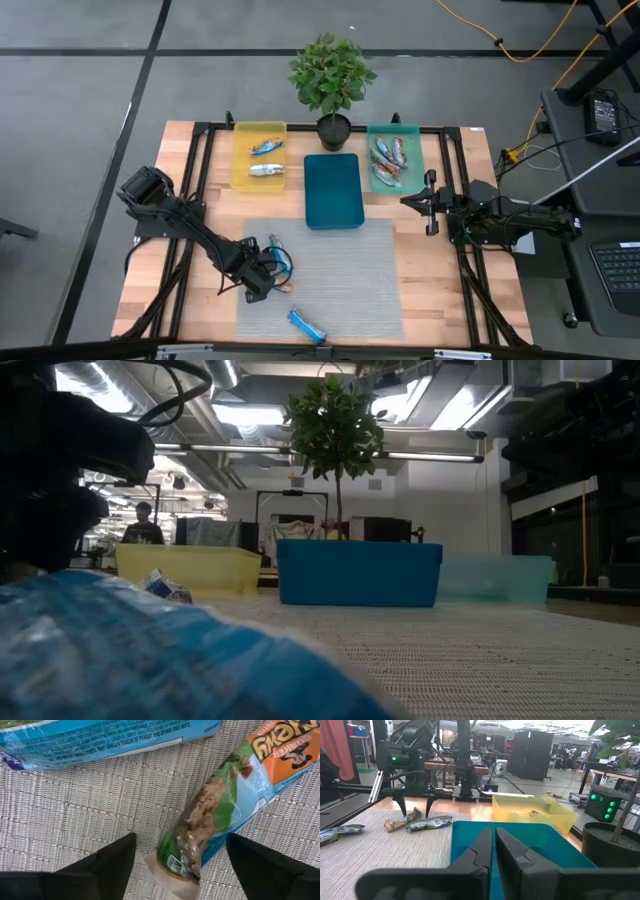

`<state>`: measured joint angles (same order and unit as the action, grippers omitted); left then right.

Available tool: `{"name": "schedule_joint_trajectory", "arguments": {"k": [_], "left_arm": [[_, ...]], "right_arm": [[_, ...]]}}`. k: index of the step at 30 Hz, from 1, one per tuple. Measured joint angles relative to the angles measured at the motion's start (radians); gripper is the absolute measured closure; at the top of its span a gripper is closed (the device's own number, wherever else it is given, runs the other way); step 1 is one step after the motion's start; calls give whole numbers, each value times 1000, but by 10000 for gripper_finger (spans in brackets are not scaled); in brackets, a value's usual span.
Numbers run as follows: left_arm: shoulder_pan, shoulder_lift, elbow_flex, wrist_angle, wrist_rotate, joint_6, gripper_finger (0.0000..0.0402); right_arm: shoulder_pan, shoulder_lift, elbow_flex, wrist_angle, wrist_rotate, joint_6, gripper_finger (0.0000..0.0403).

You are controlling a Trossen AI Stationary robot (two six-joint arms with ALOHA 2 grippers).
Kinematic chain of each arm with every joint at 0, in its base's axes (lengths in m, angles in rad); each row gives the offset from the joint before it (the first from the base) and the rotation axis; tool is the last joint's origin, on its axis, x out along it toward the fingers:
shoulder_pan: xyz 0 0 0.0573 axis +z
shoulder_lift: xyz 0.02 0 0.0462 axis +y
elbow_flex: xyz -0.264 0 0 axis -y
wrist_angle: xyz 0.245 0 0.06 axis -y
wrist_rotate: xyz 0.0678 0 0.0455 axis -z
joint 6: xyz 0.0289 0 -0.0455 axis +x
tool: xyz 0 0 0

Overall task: Pick and place Granola Bars by type
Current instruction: Put the orange granola bar into the yellow bin

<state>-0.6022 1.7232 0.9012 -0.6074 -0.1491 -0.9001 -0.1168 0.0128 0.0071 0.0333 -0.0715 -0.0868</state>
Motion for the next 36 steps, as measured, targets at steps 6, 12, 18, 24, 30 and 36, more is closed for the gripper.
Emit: {"name": "schedule_joint_trajectory", "arguments": {"k": [6, 12, 18, 24, 30, 36], "left_arm": [[1, 5, 23, 4, 0, 5, 147], [1, 8, 45, 1, 2, 5, 202], [2, 9, 48, -1, 21, -29, 249], [2, 7, 48, 0, 42, -33, 289], [0, -25, 45, -10, 79, -27, 307], [1, -79, 46, -20, 37, -32, 272]], "right_arm": [[0, 0, 0, 0, 0, 0, 379], [0, 0, 0, 0, 0, 0, 379], [0, 0, 0, 0, 0, 0, 379], [0, 0, 0, 0, 0, 0, 379], [0, 0, 0, 0, 0, 0, 379], [0, 0, 0, 0, 0, 0, 379]]}}
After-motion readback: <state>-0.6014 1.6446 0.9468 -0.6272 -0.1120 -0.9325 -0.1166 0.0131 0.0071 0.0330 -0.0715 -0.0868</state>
